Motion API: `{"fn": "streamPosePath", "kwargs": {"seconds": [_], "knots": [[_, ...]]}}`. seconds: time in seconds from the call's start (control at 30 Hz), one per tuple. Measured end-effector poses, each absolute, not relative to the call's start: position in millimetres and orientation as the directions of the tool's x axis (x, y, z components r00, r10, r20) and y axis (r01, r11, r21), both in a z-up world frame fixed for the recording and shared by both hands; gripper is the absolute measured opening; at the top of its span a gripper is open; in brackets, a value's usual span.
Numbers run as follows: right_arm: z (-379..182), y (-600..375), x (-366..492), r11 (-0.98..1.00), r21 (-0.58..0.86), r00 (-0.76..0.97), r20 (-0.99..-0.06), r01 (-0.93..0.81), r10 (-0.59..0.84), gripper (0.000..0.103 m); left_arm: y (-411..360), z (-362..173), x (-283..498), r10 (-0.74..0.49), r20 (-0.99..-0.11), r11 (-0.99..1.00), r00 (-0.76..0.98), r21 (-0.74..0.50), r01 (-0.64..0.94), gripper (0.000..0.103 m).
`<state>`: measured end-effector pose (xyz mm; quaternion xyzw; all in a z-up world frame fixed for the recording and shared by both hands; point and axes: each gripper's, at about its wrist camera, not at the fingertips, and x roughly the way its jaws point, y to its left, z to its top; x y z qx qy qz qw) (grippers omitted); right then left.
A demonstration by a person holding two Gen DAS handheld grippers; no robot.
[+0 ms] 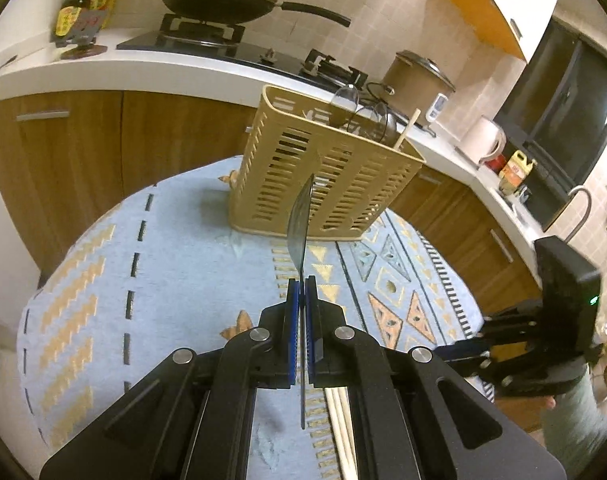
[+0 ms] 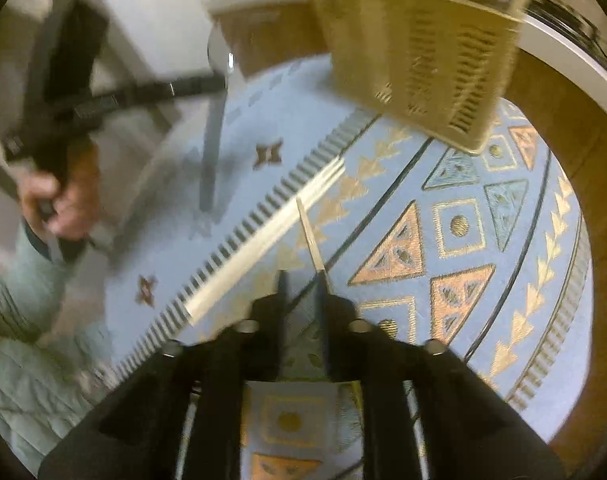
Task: Organize utensils
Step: 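Lift the spoon with the left tool while the right tool lifts the chopstick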
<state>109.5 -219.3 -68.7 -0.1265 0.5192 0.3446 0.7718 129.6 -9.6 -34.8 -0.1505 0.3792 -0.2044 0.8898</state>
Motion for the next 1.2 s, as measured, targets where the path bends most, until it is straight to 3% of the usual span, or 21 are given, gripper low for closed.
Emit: {"fn": "streamPosePath", "kwargs": {"seconds": [0.03,0.5,0.57,0.6,0.67,0.93,1.2], "knots": [[-71.9,-213.5,112.5,0.728,0.142,0.212,-0.904,-0.671,0.371,0.033,-8.0,-35.7,129.4,-0.480,-0.610,0.869,0.630,-0.429,0.247,0.001],[-104.9,-143.0,155.5,0.682,-0.017,0.150,-0.979,-0.731,0.136,0.032,-3.8,-36.3,130.9,-0.507,-0.592,0.857,0.626,-0.427,0.290,0.001],[-112.0,-139.7,160.9,0.690,-0.014,0.135,-0.983,-0.724,0.122,0.022,-4.1,-37.5,131.4,-0.509,-0.593,0.856,0.624,-0.426,0.294,0.001],[-111.4,-138.4,160.9,0.685,-0.029,0.152,-0.981,-0.728,0.120,0.009,-4.2,-38.2,131.8,-0.510,-0.594,0.855,0.622,-0.425,0.296,0.001],[-112.3,-136.4,161.4,0.678,-0.031,0.152,-0.981,-0.734,0.119,0.005,-4.5,-40.3,133.1,-0.513,-0.596,0.854,0.618,-0.425,0.299,0.001],[-82.6,-164.1,141.8,0.710,0.027,0.218,-0.943,-0.704,0.252,0.004,-3.8,-35.3,135.4,-0.532,-0.578,0.844,0.619,-0.426,0.327,0.001],[-38.6,-208.6,107.7,0.755,0.132,0.347,-0.828,-0.643,0.441,0.004,-3.4,-14.1,128.2,-0.547,-0.524,0.834,0.652,-0.413,0.367,0.001]]}}
